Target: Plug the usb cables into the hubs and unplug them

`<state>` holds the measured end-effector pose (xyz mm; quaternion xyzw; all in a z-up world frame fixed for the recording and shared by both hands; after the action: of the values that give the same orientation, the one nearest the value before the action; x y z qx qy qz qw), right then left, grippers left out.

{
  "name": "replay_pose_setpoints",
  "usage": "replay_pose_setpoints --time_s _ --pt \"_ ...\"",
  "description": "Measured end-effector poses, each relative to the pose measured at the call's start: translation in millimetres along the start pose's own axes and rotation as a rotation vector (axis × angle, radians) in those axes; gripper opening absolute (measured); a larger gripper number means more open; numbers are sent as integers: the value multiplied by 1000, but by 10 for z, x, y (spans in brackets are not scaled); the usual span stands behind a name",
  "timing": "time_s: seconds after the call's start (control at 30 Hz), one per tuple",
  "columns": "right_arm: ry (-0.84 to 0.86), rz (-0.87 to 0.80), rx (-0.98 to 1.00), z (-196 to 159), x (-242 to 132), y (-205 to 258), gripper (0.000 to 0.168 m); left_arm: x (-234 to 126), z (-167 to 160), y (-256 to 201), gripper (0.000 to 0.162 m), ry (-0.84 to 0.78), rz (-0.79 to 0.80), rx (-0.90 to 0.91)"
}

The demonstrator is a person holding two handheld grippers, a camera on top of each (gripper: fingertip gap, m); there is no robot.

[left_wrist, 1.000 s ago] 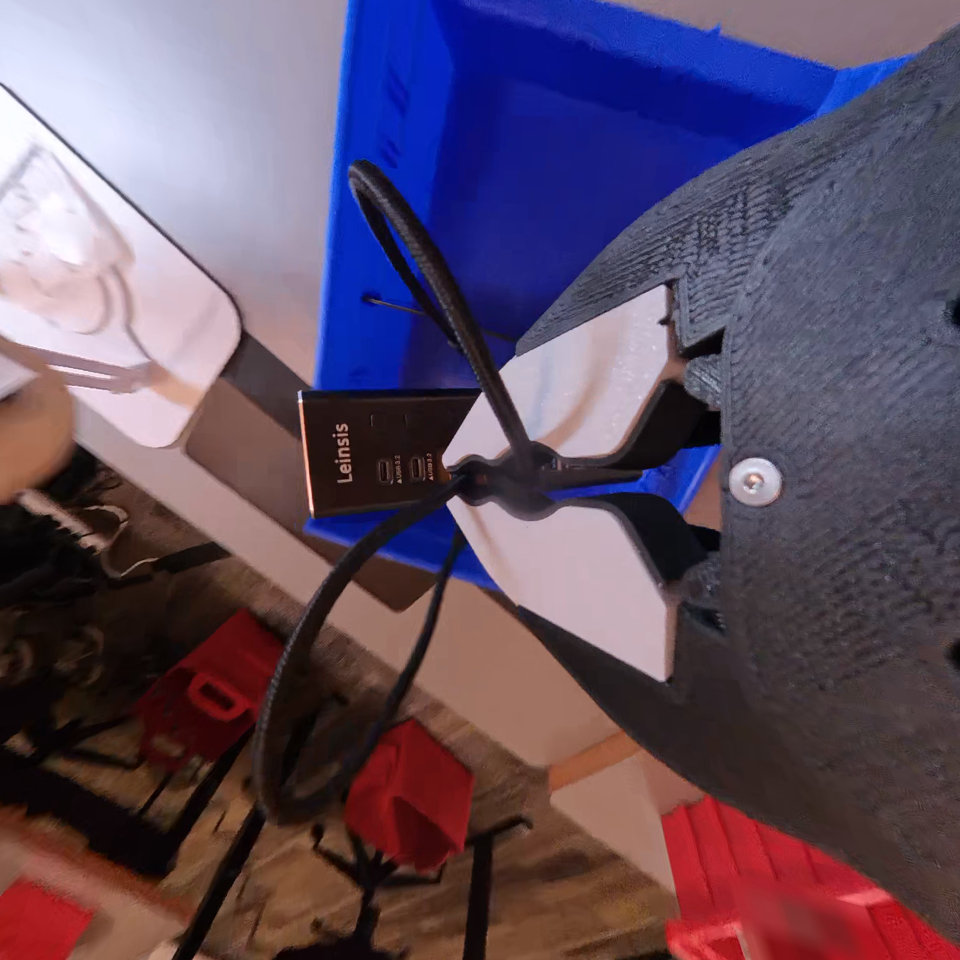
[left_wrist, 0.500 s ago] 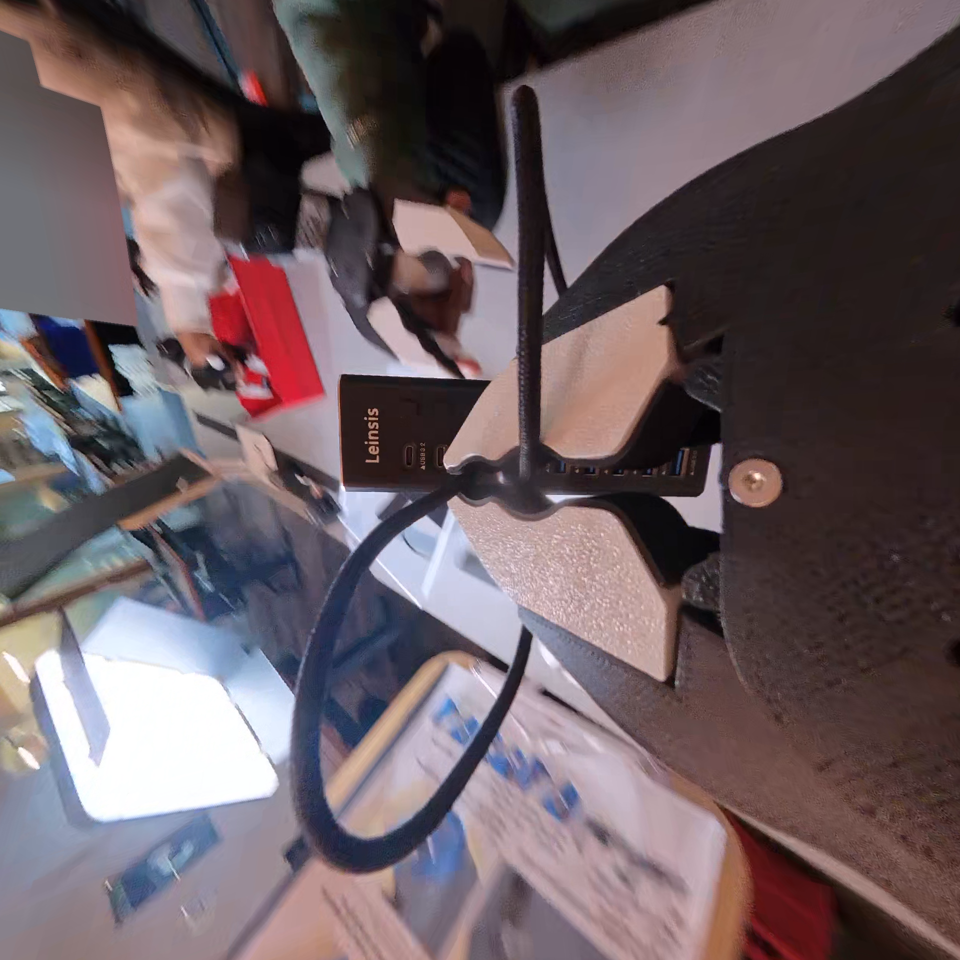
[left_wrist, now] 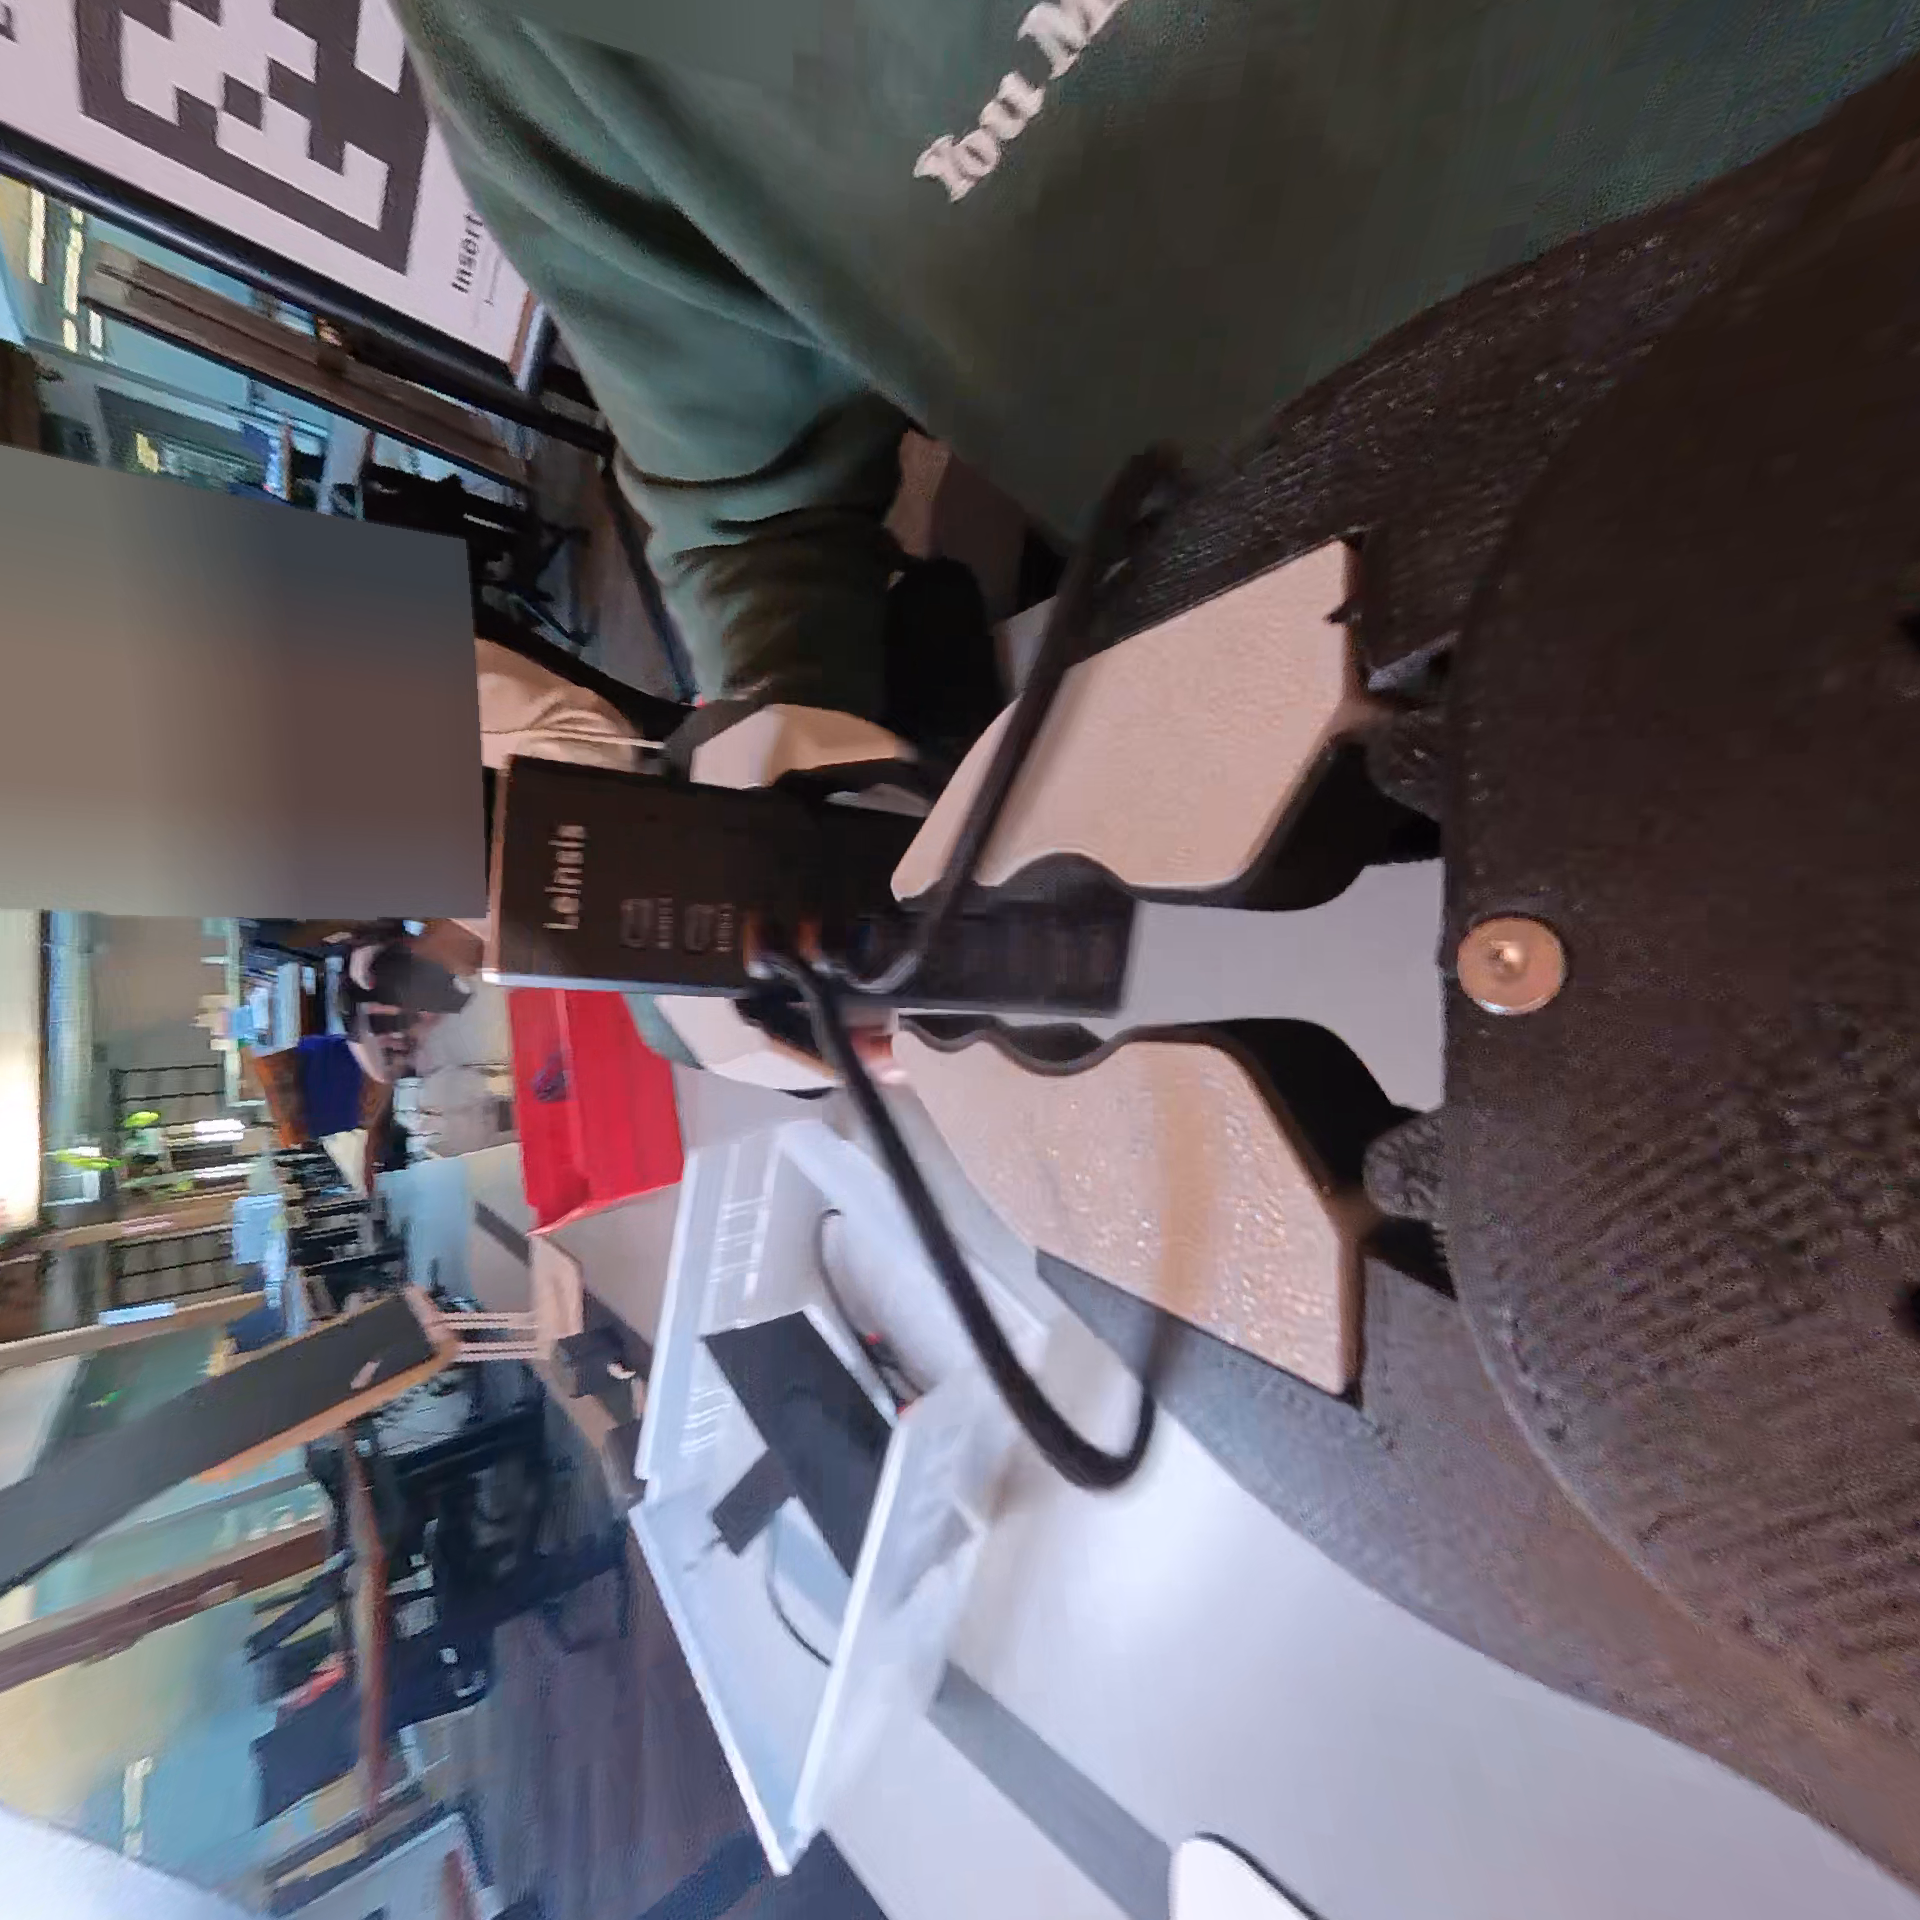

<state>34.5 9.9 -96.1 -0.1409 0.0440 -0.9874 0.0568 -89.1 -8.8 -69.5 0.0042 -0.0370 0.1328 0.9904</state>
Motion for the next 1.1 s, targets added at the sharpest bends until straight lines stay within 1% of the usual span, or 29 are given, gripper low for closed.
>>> replay_pose_setpoints --time_s 0.07,0.1,0.17,0.2,0.27,0.3,0.37,0.4,0.5,0.57,0.63,0.8,1.1 --pt "36 -1 -4 -57 -91 -34 70 -297 -81 48 21 76 48 -1" --pt "63 0 -13 -97 -126 -45 70 -467 -76 134 20 102 136 37" --pt "118 13 -35 -190 -156 -48 70 -769 70 278 15 99 307 168" --pt "140 23 -42 -238 -145 -40 70 -830 164 267 15 96 331 210" --pt "179 50 -59 -332 -79 -8 70 -715 258 127 18 115 280 261" --pt "199 67 -76 -372 -35 19 70 -579 216 44 20 163 231 280" --pt "239 99 -118 -425 43 94 70 -268 0 -114 31 293 109 279" --pt "256 111 -140 -441 69 133 70 -128 -120 -181 32 343 51 272" --pt "296 117 -215 -462 92 222 70 154 -406 -257 32 462 -52 281" --pt "328 111 -269 -483 82 259 70 267 -477 -287 26 477 -95 270" --pt "355 101 -319 -510 68 280 70 316 -507 -258 16 505 -86 290" --pt "340 81 -357 -544 61 254 71 311 -521 -248 16 536 -44 321" --pt "264 128 -324 -546 151 372 70 176 -523 -361 17 517 -9 315"
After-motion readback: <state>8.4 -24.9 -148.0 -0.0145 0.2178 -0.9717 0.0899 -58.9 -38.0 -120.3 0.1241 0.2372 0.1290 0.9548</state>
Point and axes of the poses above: each gripper's, where its closed fingertips meet, x out along the fingers, z out of its top, y = z × x across the jaws, the point moved 5 cm from there along -x, back along the fingers, and after that the axes turned 13 degrees about -y, right-handed, at the moved point
